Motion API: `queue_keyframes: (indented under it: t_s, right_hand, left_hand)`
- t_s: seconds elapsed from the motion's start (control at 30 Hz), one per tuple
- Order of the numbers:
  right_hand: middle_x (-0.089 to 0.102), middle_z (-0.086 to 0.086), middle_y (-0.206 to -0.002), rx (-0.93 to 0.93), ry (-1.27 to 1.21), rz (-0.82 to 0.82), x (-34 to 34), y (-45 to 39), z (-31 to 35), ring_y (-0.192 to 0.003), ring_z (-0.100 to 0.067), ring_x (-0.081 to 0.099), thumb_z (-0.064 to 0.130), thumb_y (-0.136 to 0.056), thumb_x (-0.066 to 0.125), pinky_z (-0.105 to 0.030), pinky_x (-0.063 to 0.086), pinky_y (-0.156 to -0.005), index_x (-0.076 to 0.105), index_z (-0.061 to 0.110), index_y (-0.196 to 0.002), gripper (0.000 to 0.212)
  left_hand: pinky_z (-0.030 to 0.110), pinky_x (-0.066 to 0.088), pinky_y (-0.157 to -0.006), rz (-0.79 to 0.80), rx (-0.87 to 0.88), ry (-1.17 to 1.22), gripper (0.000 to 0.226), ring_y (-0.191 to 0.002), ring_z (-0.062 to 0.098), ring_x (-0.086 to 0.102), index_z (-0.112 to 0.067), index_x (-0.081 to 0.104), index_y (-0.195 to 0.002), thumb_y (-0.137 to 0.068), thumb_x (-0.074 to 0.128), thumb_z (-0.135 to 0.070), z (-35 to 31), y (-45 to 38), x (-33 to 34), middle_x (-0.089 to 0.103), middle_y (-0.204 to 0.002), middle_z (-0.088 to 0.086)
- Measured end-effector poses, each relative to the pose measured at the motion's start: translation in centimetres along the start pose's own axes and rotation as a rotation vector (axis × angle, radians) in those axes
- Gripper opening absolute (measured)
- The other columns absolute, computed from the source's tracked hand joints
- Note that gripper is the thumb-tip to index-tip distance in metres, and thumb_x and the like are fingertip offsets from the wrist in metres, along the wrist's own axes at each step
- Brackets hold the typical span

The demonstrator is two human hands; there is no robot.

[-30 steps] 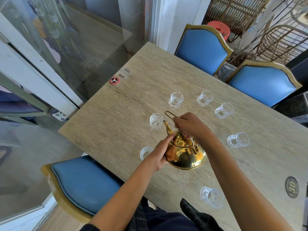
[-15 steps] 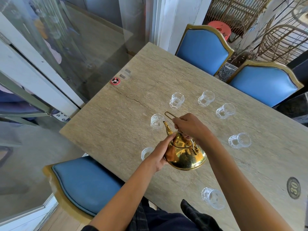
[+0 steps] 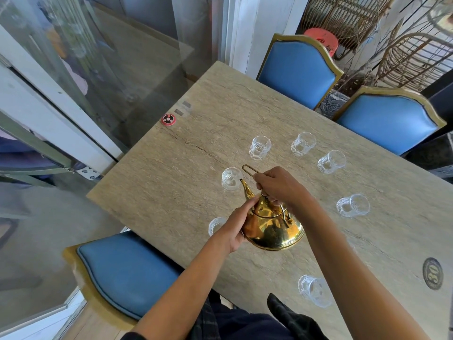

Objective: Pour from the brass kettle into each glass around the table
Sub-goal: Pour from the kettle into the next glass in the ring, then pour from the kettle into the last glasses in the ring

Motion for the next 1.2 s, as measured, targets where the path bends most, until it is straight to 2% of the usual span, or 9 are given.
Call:
queue_keyframes:
  t_s: [0.13,0.3,0.5,0.63,0.73,0.8,0.93,1.1,1.2]
  right_hand:
    - [0.044,-0.001,-0.051,0.008,0.012,-0.011,0.0,-0.2,-0.1,-0.040,-0.013,0.034,0.021,-0.098,0.053,-0.020,0.029,-0.042,0.060,0.006,-0.071,0.032]
    - [0.043,-0.005,-0.054,0.029,-0.009,-0.017,0.2,-0.4,-0.4,-0.040,-0.013,0.033,0.021,-0.098,0.053,-0.020,0.029,-0.042,0.060,0.006,-0.070,0.033]
    - [0.043,-0.010,-0.061,0.064,-0.023,-0.041,0.4,-0.3,-1.3,-0.042,-0.015,0.033,0.023,-0.097,0.053,-0.021,0.029,-0.043,0.058,0.009,-0.067,0.033]
    - [0.043,-0.010,-0.059,0.069,-0.041,-0.074,0.4,0.0,-1.9,-0.041,-0.015,0.034,0.024,-0.094,0.055,-0.021,0.030,-0.041,0.059,0.009,-0.069,0.030]
    - [0.042,-0.005,-0.052,0.050,-0.061,-0.086,0.4,0.7,-2.1,-0.039,-0.015,0.036,0.026,-0.094,0.056,-0.021,0.032,-0.043,0.060,0.010,-0.066,0.032]
    - [0.041,-0.004,-0.051,0.033,-0.078,-0.087,0.4,1.3,-2.3,-0.040,-0.015,0.036,0.027,-0.094,0.056,-0.022,0.033,-0.044,0.059,0.011,-0.066,0.033]
    - [0.040,0.001,-0.049,-0.016,-0.128,-0.077,0.0,3.2,-2.7,-0.042,-0.014,0.036,0.028,-0.097,0.057,-0.022,0.032,-0.046,0.058,0.012,-0.065,0.036]
    - [0.039,0.005,-0.046,-0.092,-0.108,-0.054,-0.2,5.5,-2.9,-0.041,-0.013,0.035,0.028,-0.101,0.056,-0.024,0.032,-0.048,0.056,0.012,-0.063,0.041]
    - [0.040,0.007,-0.045,-0.135,-0.057,-0.025,0.0,6.9,-3.0,-0.041,-0.011,0.036,0.028,-0.102,0.055,-0.024,0.033,-0.048,0.057,0.013,-0.061,0.043]
  left_hand:
    - [0.054,0.055,-0.119,0.020,-0.019,-0.010,0.039,-0.118,0.023,0.073,-0.030,0.077,-0.119,-0.105,0.064,-0.065,0.1,-0.5,-0.1,0.082,-0.120,0.003]
    - [0.050,0.056,-0.117,0.028,-0.049,-0.026,0.035,-0.111,0.021,0.073,-0.030,0.075,-0.113,-0.106,0.064,-0.062,0.3,-1.3,-0.5,0.081,-0.113,0.002]
    - [0.051,0.056,-0.118,0.029,-0.029,-0.034,0.041,-0.123,0.026,0.075,-0.025,0.081,-0.120,-0.103,0.070,-0.061,0.6,-2.7,-1.3,0.085,-0.118,0.004]
    - [0.045,0.064,-0.105,0.028,0.015,-0.055,0.064,-0.128,0.026,0.076,-0.023,0.077,-0.140,-0.095,0.076,-0.068,0.9,-3.8,-1.8,0.085,-0.127,0.004]
    - [0.040,0.066,-0.087,-0.002,0.032,-0.026,0.115,-0.125,0.025,0.078,-0.021,0.063,-0.151,-0.060,0.093,-0.085,1.8,-5.0,-2.7,0.082,-0.133,0.005]
    - [0.039,0.066,-0.083,-0.036,0.068,-0.005,0.130,-0.126,0.026,0.077,-0.019,0.058,-0.153,-0.048,0.098,-0.085,2.2,-5.8,-3.3,0.079,-0.137,0.008]
    - [0.041,0.064,-0.087,-0.012,0.127,0.023,0.122,-0.126,0.026,0.074,-0.019,0.051,-0.151,-0.054,0.099,-0.075,1.1,-3.5,-2.4,0.076,-0.139,0.008]
    - [0.038,0.060,-0.089,-0.024,0.119,-0.021,0.079,-0.115,0.019,0.068,-0.021,0.043,-0.149,-0.092,0.086,-0.054,2.0,-0.9,-1.6,0.068,-0.132,0.003]
    - [0.047,0.058,-0.108,-0.024,0.109,-0.004,0.092,-0.122,0.025,0.066,-0.023,0.041,-0.151,-0.083,0.091,-0.059,3.5,0.2,-1.2,0.066,-0.136,0.005]
Point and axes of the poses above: each hand's wrist, its own y-axis away from the middle knuckle, its own x-axis out of the palm, z = x × y, the point moved 8 cm from there along -y, towards the middle knuckle
